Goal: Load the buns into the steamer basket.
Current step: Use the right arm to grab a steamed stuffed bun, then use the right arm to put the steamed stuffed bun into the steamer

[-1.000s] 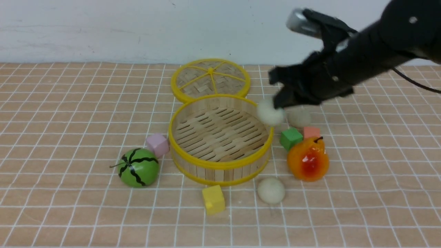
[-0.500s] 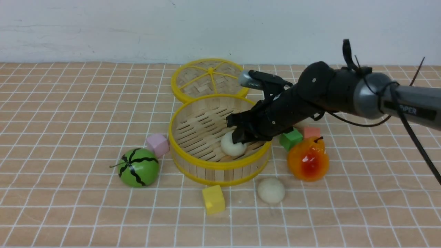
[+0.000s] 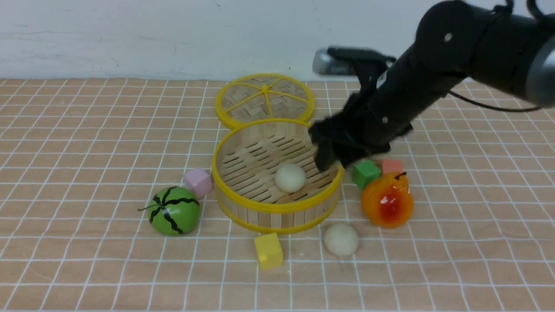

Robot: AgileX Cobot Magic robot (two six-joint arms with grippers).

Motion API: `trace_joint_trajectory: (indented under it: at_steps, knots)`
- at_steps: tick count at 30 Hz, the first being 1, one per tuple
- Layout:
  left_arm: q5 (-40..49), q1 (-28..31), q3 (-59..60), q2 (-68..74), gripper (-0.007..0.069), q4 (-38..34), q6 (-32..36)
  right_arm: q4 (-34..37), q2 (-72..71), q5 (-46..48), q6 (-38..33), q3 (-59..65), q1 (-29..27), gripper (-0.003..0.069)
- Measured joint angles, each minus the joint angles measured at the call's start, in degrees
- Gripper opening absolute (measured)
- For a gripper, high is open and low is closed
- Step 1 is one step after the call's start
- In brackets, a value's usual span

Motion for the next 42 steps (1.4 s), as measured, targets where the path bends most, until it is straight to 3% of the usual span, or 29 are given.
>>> trace_joint_trajectory:
  at_steps: [3, 7, 13, 19, 22, 28, 35, 42]
  knots:
    - [0.00, 0.00, 0.00, 0.00, 0.0238, 0.00, 0.00, -6.46, 0.49, -1.06, 7.03, 5.57, 2.57, 0.0300]
    - [0.00, 0.00, 0.00, 0.00, 0.0238, 0.00, 0.00, -9.67, 0.56, -6.26, 12.92, 11.61, 3.73, 0.0239]
    - [0.00, 0.00, 0.00, 0.00, 0.0238, 0.00, 0.00, -10.17, 0.76, -11.88, 15.42, 14.36, 3.77, 0.0241]
    - [0.00, 0.00, 0.00, 0.00, 0.0238, 0.00, 0.00, -10.24, 3.11, -14.73, 15.47, 14.47, 3.77, 0.0253]
    - [0.00, 0.00, 0.00, 0.00, 0.0238, 0.00, 0.00, -10.29, 4.57, -15.26, 15.47, 14.47, 3.77, 0.0224]
    - [0.00, 0.00, 0.00, 0.00, 0.0238, 0.00, 0.00, -10.09, 3.18, -11.21, 15.56, 12.42, 3.77, 0.0006]
    - [0.00, 0.00, 0.00, 0.00, 0.0238, 0.00, 0.00, -6.35, 0.06, 0.84, 10.37, -0.79, 3.77, 0.0003]
    - [0.00, 0.00, 0.00, 0.00, 0.0238, 0.00, 0.00, 5.88, 5.04, -3.97, 3.83, -14.48, 3.95, 0.0003]
